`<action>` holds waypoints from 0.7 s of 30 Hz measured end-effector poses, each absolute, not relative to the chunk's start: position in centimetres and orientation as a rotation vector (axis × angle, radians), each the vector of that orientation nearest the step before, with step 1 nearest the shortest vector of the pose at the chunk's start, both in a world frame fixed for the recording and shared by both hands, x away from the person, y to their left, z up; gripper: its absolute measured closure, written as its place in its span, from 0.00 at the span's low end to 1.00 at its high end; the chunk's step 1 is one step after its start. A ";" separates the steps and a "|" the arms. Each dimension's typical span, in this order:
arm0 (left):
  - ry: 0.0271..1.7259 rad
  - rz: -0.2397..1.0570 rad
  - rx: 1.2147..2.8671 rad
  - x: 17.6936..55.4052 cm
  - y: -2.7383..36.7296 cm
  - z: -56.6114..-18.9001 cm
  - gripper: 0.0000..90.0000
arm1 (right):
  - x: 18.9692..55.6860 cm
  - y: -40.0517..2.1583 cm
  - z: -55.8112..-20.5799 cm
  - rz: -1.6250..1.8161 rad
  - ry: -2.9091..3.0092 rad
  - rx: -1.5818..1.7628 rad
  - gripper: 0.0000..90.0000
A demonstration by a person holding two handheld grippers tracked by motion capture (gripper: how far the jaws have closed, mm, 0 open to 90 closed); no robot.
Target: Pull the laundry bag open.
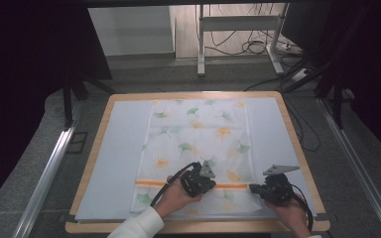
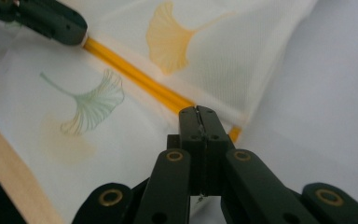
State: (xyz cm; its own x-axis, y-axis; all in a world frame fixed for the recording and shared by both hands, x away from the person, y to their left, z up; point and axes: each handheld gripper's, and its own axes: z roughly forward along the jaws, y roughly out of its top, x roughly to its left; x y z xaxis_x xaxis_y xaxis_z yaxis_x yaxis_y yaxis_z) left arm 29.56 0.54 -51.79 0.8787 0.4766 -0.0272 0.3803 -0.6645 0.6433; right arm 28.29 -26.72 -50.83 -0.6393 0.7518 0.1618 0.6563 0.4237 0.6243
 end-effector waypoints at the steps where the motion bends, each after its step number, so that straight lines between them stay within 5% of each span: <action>1: 0.614 0.191 2.372 29.6 0.5 -51.8 1.00 | 28.5 -26.4 -50.8 1.006 2.522 1.262 1.00; 21: 0.633 0.228 2.399 29.7 1.4 -51.6 1.00 | 29.5 -26.8 -51.5 1.000 2.497 1.381 1.00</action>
State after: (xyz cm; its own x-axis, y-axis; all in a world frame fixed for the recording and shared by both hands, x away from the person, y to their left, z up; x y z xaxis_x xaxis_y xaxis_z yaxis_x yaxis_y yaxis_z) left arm 29.73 1.39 -51.60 0.8689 0.4949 0.0041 0.3843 -0.6798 0.6247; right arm 29.51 -26.76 -51.46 -0.5773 0.7905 0.2044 0.7130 0.3661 0.5979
